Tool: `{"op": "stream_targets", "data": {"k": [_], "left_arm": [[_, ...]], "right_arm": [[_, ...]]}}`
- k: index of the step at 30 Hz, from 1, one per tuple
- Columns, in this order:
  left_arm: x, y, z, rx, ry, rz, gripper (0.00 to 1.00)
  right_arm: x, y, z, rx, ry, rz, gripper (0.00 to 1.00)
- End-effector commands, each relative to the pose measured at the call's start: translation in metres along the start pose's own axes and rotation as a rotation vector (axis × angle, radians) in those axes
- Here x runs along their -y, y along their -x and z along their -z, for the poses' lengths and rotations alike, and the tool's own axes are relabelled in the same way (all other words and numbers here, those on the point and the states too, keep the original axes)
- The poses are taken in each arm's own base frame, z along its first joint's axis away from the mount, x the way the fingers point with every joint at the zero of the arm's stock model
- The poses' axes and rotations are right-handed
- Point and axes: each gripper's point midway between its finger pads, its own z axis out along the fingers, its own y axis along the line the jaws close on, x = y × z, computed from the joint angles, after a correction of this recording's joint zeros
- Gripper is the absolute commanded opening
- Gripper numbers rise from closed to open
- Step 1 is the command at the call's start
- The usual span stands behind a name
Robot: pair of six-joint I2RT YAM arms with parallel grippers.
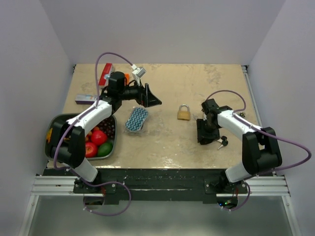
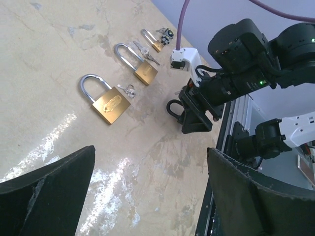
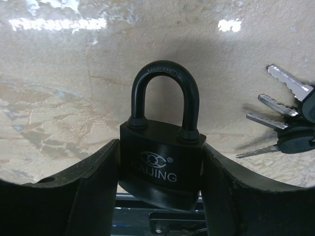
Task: Lock with the key
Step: Place the lock at the center of the board.
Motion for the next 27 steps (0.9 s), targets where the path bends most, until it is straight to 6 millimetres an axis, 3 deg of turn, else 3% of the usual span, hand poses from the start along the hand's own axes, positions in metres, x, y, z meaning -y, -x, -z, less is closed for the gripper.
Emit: {"op": "stream_targets", "data": {"k": [1,8,11,16,17,20,27], "left_arm": [[-0.014,0.014,0.011,0.039,0.013,0.018,0.99],[-0.028,0.023,0.025,0.069,0.032,0.040,0.99],[-0.033,0.022,0.031,0.076,0.040,0.052,0.99],[-0.034,0.028,0.037,0.093,0.049,0.032,0.99],[-0.034,0.029,0.038,0.096,0.053,0.028,0.99],[-0.034,0.031,0.041,0.093,0.065,0.013,1.00],[-0.033,0.039,0.056,0.070,0.114,-0.035,0.99]], "right_arm": [[0.004,0.003,-0.001,0.009,-0.029,-0.037,0.10],[0.010,-0.005,-0.015,-0.062,-0.072,-0.030,0.31],[0.012,-0.007,-0.015,-0.073,-0.086,-0.032,0.47],[0.015,-0.007,-0.016,-0.081,-0.105,-0.037,0.62],[0.016,-0.007,-0.015,-0.078,-0.110,-0.037,0.73],[0.015,-0.006,-0.014,-0.074,-0.106,-0.038,0.90],[0.000,0.010,0.000,0.009,-0.005,-0.005,0.99]]}}
